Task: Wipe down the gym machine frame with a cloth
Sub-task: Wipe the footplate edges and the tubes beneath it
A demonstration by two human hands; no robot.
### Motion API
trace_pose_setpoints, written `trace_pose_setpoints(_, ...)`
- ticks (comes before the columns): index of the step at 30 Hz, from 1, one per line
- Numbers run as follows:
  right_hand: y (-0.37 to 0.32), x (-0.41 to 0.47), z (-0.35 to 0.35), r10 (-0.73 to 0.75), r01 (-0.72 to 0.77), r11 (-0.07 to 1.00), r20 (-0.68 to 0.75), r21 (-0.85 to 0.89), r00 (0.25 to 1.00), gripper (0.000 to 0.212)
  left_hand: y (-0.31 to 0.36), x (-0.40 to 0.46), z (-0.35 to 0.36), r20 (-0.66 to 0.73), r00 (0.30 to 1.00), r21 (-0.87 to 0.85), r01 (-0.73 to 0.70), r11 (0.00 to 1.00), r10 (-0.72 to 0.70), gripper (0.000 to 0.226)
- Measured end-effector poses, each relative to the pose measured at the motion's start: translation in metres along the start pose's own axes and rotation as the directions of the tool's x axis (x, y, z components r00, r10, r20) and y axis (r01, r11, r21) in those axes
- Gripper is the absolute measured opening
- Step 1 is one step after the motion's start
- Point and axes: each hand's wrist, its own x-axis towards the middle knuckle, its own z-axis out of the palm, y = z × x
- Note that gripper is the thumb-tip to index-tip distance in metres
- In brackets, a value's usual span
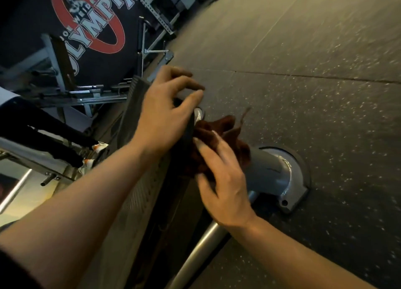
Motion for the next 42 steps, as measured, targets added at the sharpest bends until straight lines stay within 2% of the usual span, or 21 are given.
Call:
trace_pose_setpoints(1, -0.001, 0.004, 0.000, -0.031, 0.031, 0.999, 0.027, -0.017, 0.999, 0.056, -0.003, 0.004, 0.005, 0.052, 0.998, -0.111, 0.048, 0.993, -0.043, 0.026)
trace_pose_setpoints(3, 0.012, 0.001, -0.009, 0.013, -0.010, 0.999, 0.072, -0.035, 0.997, 0.056, -0.008, 0.001, 0.012, 0.076, 0.995, -0.186, 0.085, 0.979, -0.072, 0.034)
trace_pose_setpoints(5, 0.033, -0.008, -0.026, 0.247, -0.248, 0.969, 0.023, -0.001, 0.969, 0.052, -0.010, 0.000, 0.013, 0.060, 0.993, -0.211, 0.108, 0.972, -0.097, 0.042)
trace_pose_setpoints(7, 0.040, -0.012, -0.038, 0.501, -0.500, 0.865, -0.046, 0.034, 0.864, 0.043, -0.011, -0.002, 0.012, 0.017, 0.985, -0.252, 0.173, 0.952, -0.174, 0.049)
trace_pose_setpoints(8, 0.035, -0.011, -0.036, 0.551, -0.549, 0.835, -0.053, 0.046, 0.833, 0.041, -0.011, -0.003, 0.012, -0.014, 0.977, -0.276, 0.200, 0.940, -0.212, 0.051)
trace_pose_setpoints(13, -0.032, 0.038, 0.004, 0.371, -0.374, 0.918, 0.049, 0.132, 0.927, 0.049, -0.008, -0.006, 0.015, -0.122, 0.934, -0.333, 0.280, 0.900, -0.336, 0.056)
trace_pose_setpoints(15, -0.032, 0.044, -0.001, 0.365, -0.373, 0.922, 0.093, 0.100, 0.926, 0.049, -0.008, -0.006, 0.016, -0.132, 0.933, -0.309, 0.283, 0.908, -0.335, 0.059)
trace_pose_setpoints(17, -0.024, 0.043, -0.017, 0.533, -0.539, 0.839, 0.091, 0.078, 0.841, 0.046, -0.010, -0.008, 0.017, -0.129, 0.929, -0.288, 0.299, 0.910, -0.346, 0.062)
trace_pose_setpoints(19, -0.023, 0.044, -0.034, 0.733, -0.736, 0.674, 0.075, 0.064, 0.677, 0.041, -0.008, -0.008, 0.017, -0.099, 0.922, -0.275, 0.337, 0.900, -0.375, 0.066)
trace_pose_setpoints(21, -0.028, 0.054, -0.039, 0.822, -0.836, 0.534, 0.151, 0.131, 0.549, 0.049, -0.007, -0.007, 0.016, -0.071, 0.922, -0.245, 0.353, 0.903, -0.380, 0.072)
trace_pose_setpoints(24, -0.053, 0.083, -0.035, 0.784, -0.855, 0.426, 0.352, 0.294, 0.512, 0.055, -0.006, -0.006, 0.015, -0.023, 0.922, -0.219, 0.373, 0.901, -0.387, 0.075)
trace_pose_setpoints(26, -0.058, 0.099, -0.033, 0.783, -0.876, 0.372, 0.402, 0.308, 0.474, 0.052, -0.007, -0.007, 0.016, 0.021, 0.916, -0.189, 0.397, 0.898, -0.401, 0.074)
trace_pose_setpoints(28, -0.049, 0.103, -0.035, 0.832, -0.903, 0.332, 0.366, 0.274, 0.417, 0.051, -0.007, -0.009, 0.017, 0.040, 0.926, -0.164, 0.376, 0.912, -0.375, 0.070)
trace_pose_setpoints(32, -0.043, 0.116, -0.041, 0.926, -0.964, 0.212, 0.282, 0.157, 0.250, 0.044, -0.009, -0.005, 0.016, 0.079, 0.939, -0.110, 0.342, 0.933, -0.335, 0.066)
trace_pose_setpoints(34, -0.051, 0.133, -0.039, 0.914, -0.972, 0.184, 0.339, 0.147, 0.224, 0.041, -0.010, -0.002, 0.014, 0.095, 0.941, -0.085, 0.331, 0.940, -0.323, 0.066)
trace_pose_setpoints(36, -0.063, 0.148, -0.037, 0.880, -0.967, 0.175, 0.410, 0.186, 0.238, 0.039, -0.009, -0.002, 0.013, 0.119, 0.944, -0.061, 0.315, 0.947, -0.307, 0.067)
trace_pose_setpoints(38, -0.069, 0.155, -0.035, 0.876, -0.969, 0.172, 0.421, 0.177, 0.233, 0.041, -0.008, -0.003, 0.012, 0.144, 0.940, -0.040, 0.317, 0.948, -0.309, 0.067)
trace_pose_setpoints(42, -0.049, 0.162, -0.029, 0.910, -0.984, 0.180, 0.382, -0.006, 0.165, 0.043, -0.009, 0.000, 0.010, 0.176, 0.936, -0.028, 0.314, 0.949, -0.305, 0.063)
